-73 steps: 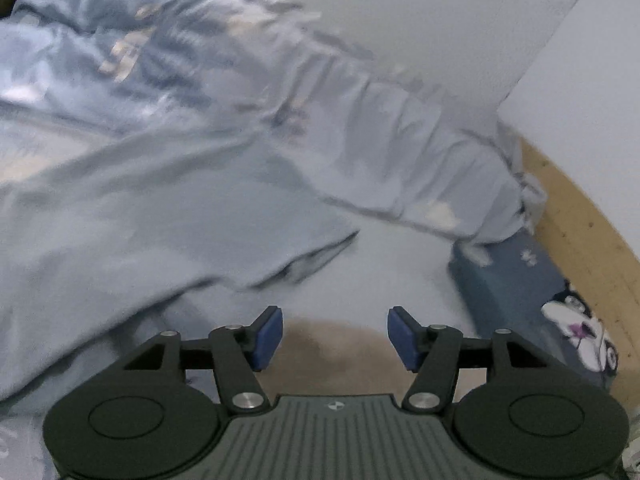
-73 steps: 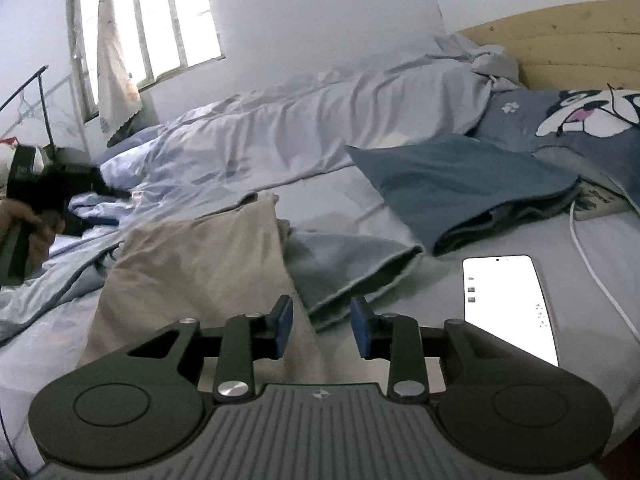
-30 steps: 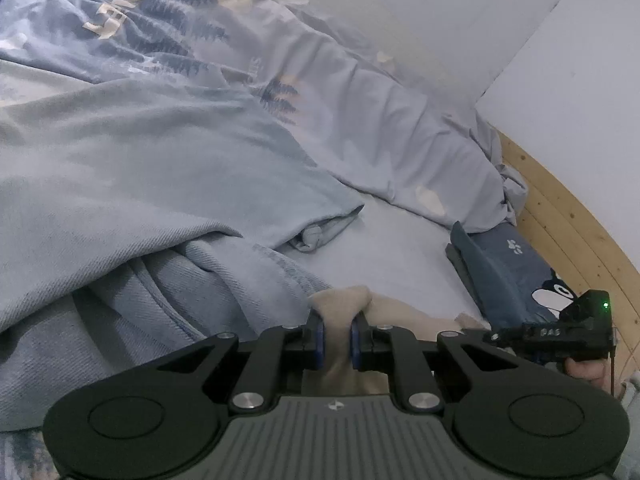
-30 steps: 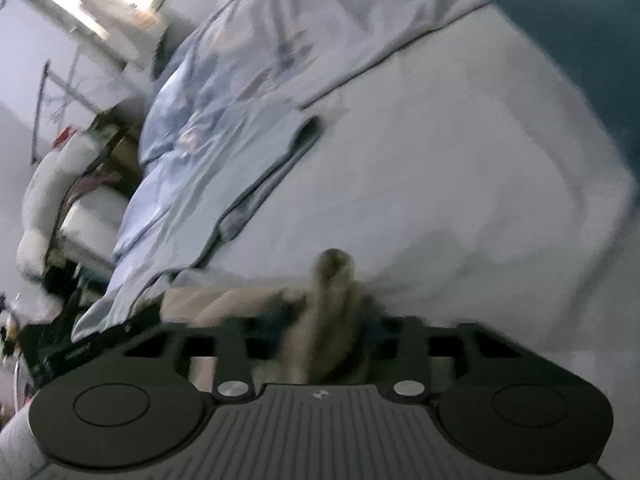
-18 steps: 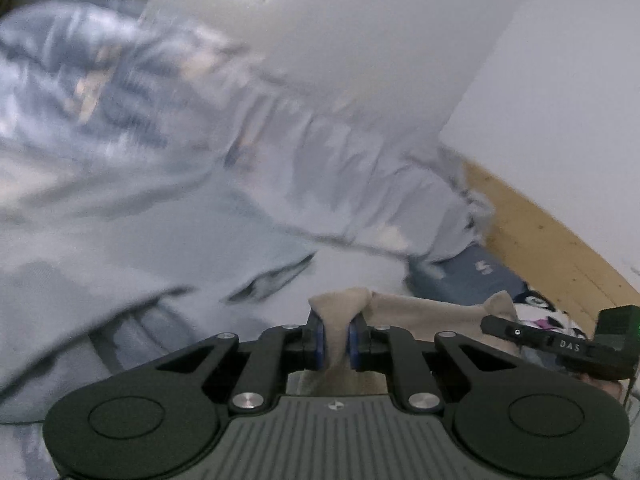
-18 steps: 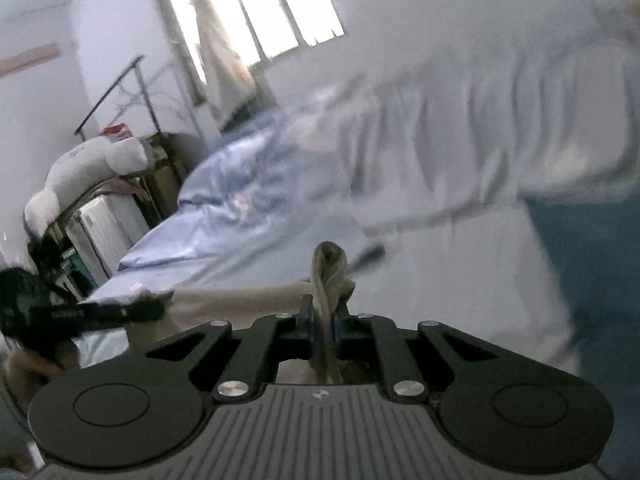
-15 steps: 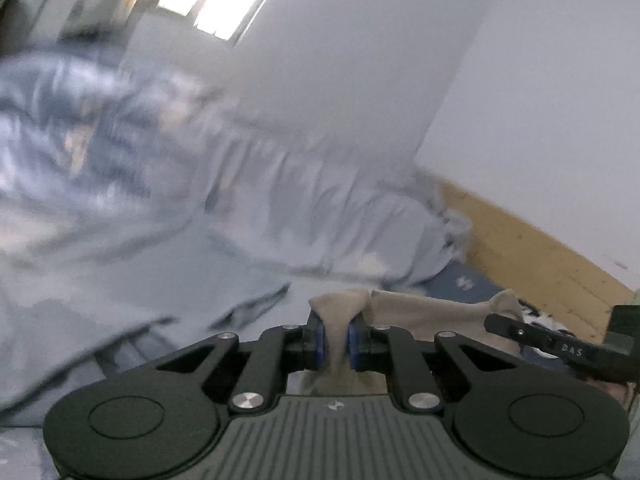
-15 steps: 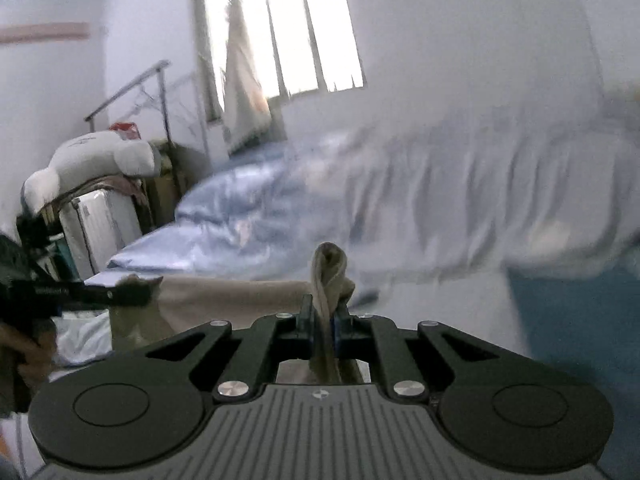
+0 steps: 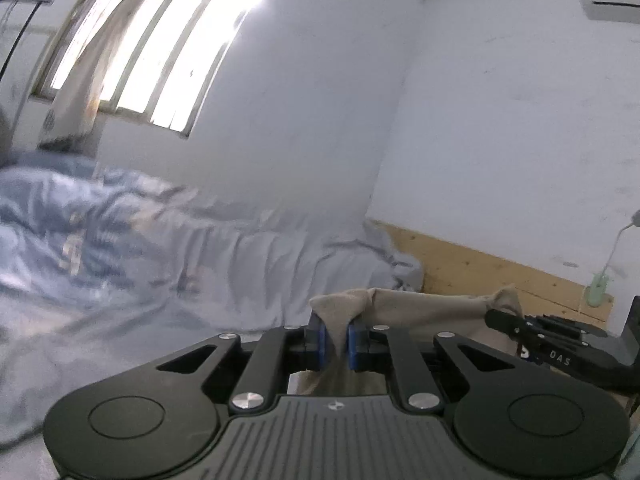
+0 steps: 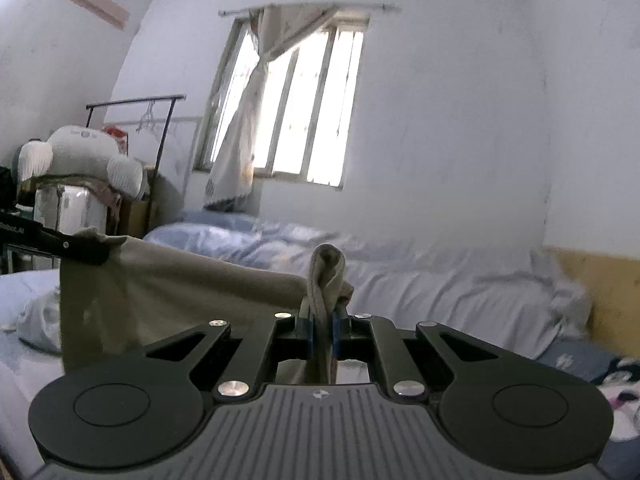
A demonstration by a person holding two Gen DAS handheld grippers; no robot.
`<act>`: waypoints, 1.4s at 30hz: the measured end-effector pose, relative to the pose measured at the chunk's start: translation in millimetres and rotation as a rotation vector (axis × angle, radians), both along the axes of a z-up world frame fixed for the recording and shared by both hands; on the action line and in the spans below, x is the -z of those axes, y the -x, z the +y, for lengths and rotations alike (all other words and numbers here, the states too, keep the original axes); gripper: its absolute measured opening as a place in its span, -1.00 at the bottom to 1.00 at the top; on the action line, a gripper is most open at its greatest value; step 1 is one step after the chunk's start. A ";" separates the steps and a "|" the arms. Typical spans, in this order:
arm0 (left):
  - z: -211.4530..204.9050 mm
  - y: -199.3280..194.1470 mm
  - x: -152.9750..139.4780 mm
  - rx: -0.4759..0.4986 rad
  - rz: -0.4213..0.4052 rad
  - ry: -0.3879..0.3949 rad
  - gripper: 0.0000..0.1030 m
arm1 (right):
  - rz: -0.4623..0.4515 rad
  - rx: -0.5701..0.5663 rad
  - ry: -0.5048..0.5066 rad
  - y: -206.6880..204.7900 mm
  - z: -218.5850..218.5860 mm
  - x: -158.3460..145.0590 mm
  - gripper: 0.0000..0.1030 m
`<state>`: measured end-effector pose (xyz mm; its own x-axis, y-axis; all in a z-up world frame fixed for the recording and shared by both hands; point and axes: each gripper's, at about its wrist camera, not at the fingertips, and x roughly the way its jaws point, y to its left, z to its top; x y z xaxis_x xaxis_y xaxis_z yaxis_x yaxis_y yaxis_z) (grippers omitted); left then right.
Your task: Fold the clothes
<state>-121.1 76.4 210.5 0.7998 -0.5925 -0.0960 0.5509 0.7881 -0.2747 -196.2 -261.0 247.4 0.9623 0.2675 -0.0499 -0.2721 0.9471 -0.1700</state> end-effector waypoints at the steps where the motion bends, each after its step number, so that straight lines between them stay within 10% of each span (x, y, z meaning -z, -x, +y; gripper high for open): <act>1: -2.3 -2.3 -7.6 0.008 -0.010 0.000 -0.84 | -0.015 0.005 0.003 4.8 -1.3 -8.6 -0.87; 24: -220.5 -101.5 -108.2 0.279 -0.088 0.006 -0.85 | -0.139 0.287 0.023 32.6 -162.8 -132.6 -0.88; 42: -379.3 -237.8 -66.1 0.342 0.057 -0.058 -0.85 | -0.055 0.404 0.039 -83.2 -302.2 -79.1 -0.88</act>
<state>116.7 -302.9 276.7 0.5487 -0.8173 -0.1758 0.7705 0.5760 -0.2729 -113.0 -563.2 326.5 0.9911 -0.1334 0.0020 0.1308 0.9685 -0.2117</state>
